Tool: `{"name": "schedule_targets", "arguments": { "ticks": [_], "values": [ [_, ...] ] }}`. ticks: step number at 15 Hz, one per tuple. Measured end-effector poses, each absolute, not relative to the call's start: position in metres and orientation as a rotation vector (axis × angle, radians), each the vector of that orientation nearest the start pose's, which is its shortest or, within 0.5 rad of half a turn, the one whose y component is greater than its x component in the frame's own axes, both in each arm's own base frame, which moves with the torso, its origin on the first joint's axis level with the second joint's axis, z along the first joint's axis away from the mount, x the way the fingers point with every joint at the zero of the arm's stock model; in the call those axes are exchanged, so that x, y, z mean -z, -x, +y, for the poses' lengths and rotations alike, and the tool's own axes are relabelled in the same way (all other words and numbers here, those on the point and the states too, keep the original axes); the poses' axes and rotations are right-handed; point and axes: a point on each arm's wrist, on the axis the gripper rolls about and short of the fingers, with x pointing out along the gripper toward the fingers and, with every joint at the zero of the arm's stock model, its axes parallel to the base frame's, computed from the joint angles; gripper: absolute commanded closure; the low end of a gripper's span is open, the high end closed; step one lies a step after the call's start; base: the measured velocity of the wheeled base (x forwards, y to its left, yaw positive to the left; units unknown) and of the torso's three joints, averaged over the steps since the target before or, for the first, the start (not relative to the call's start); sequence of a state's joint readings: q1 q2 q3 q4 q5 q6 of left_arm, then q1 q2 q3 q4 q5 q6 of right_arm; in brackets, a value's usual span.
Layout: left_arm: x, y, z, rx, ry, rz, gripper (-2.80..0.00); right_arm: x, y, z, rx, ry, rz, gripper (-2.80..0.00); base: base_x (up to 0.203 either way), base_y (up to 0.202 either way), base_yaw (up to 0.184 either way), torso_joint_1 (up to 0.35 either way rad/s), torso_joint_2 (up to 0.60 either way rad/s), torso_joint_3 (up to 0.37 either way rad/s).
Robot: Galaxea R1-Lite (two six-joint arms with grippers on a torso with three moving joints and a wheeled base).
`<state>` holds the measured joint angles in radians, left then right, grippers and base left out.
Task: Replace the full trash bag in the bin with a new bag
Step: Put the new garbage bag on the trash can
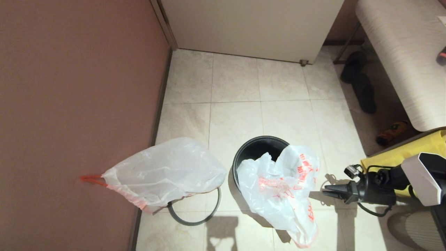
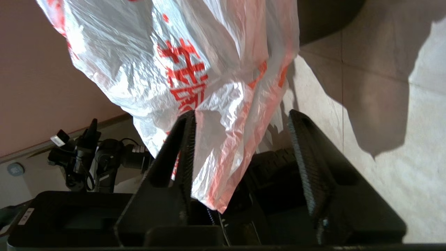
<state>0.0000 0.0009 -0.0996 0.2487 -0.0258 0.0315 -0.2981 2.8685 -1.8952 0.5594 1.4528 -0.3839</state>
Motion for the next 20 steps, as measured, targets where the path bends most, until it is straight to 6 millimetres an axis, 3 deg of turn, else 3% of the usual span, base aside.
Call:
{"name": "schedule_targets", "arguments": {
  "ticks": [4, 10, 19, 20],
  "values": [
    [-0.077, 0.032, -0.001, 0.028, -0.030, 0.149, 0.00, 0.113, -0.459, -0.109, -1.125, -0.883, 0.716, -2.80, 0.000, 0.000, 0.000, 0.000, 0.00, 0.000],
    [-0.077, 0.032, -0.001, 0.028, -0.030, 0.150, 0.00, 0.126, -0.472, -0.081, -1.201, -0.795, 0.687, -2.80, 0.000, 0.000, 0.000, 0.000, 0.00, 0.000],
    [-0.077, 0.032, -0.001, 0.028, -0.029, 0.149, 0.00, 0.089, -0.485, -0.070, -1.248, -0.706, 0.630, -2.80, 0.000, 0.000, 0.000, 0.000, 0.00, 0.000],
    [-0.077, 0.032, -0.001, 0.028, -0.029, 0.150, 0.00, 0.087, -0.486, -0.070, -1.249, -0.702, 0.626, 0.00, 0.000, 0.000, 0.000, 0.000, 0.00, 0.000]
  ]
}}
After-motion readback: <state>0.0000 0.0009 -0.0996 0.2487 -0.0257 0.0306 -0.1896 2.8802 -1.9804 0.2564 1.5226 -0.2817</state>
